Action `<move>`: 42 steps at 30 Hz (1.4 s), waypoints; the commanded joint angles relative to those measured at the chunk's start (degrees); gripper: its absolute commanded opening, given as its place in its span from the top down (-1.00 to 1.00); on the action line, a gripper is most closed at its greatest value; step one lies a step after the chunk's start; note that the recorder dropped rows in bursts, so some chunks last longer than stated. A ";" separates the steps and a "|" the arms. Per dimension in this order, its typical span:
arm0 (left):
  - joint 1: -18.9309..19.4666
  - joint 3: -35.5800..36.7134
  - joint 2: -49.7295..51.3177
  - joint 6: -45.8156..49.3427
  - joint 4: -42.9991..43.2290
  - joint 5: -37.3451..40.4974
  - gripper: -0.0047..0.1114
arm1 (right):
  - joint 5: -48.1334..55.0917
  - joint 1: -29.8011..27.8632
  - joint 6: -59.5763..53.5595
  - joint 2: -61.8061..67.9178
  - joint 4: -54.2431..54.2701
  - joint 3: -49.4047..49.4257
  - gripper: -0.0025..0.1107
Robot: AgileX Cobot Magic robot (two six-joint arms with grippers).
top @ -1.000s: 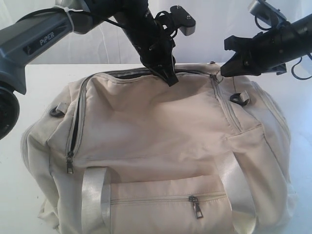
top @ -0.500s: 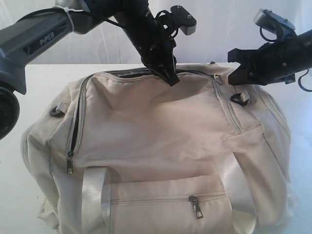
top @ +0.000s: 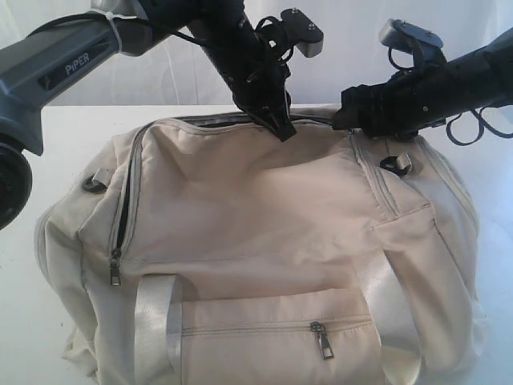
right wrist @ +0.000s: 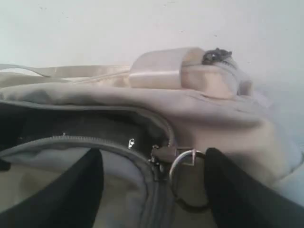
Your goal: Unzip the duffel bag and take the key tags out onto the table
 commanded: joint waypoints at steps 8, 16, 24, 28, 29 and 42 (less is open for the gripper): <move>-0.19 0.25 -0.67 1.11 -2.33 1.14 0.92 | -1.26 -0.05 5.65 -0.39 -7.64 -0.17 0.24; -0.19 0.25 -0.67 1.11 -2.33 1.14 0.92 | -3.04 -0.05 7.49 -0.51 -11.74 -0.17 0.65; -0.19 0.25 -0.67 1.11 -2.33 1.14 0.92 | -2.34 -0.05 8.26 -1.13 -12.81 -0.17 0.96; -0.19 0.25 -0.67 1.22 -2.33 1.14 0.92 | -1.71 -0.05 7.34 -3.28 -14.72 -0.17 0.96; -0.19 0.25 -0.67 1.22 -2.33 1.14 0.92 | -1.59 -0.05 5.95 -3.97 -15.18 -0.17 0.96; -0.19 0.25 -0.67 1.22 -2.33 1.14 0.92 | -1.08 -0.05 -21.55 -3.51 -23.75 -0.17 0.08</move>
